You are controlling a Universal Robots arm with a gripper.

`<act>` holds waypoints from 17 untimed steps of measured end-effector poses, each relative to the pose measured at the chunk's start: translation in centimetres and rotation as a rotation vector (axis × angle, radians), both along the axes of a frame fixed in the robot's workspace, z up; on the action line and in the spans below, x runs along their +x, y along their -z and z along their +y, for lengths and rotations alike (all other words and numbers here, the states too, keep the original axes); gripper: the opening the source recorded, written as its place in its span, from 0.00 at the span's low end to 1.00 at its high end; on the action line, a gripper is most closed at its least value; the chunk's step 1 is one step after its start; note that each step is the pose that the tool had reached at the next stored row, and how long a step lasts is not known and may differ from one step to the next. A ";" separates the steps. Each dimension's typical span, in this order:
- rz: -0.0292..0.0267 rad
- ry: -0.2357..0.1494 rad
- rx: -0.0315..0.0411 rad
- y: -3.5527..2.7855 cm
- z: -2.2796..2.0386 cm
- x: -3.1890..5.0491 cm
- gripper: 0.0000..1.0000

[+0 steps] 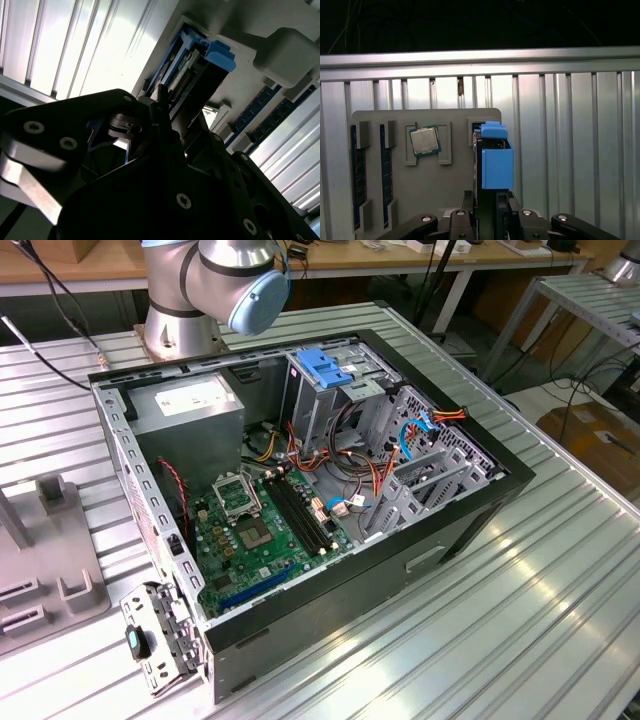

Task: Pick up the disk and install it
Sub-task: 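Pick up the disk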

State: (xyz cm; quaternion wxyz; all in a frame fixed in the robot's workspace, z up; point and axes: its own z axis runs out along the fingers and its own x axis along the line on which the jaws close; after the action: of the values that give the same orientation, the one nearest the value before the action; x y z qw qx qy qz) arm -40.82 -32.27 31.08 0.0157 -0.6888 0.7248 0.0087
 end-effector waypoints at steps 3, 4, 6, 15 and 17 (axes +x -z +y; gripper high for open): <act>0.0001 0.000 -0.0001 -0.85 0.00 0.00 0.35; 0.0002 0.000 -0.0002 -1.11 0.00 0.00 0.35; 0.0001 0.000 -0.0004 -1.39 0.00 0.00 0.35; 0.0001 0.000 -0.0005 -1.42 0.00 0.00 0.35; 0.0002 0.000 -0.0004 -1.44 0.00 0.00 0.35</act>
State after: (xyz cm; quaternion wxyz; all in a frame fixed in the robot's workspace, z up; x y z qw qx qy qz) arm -40.82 -32.27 32.51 0.0155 -0.6888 0.7248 0.0086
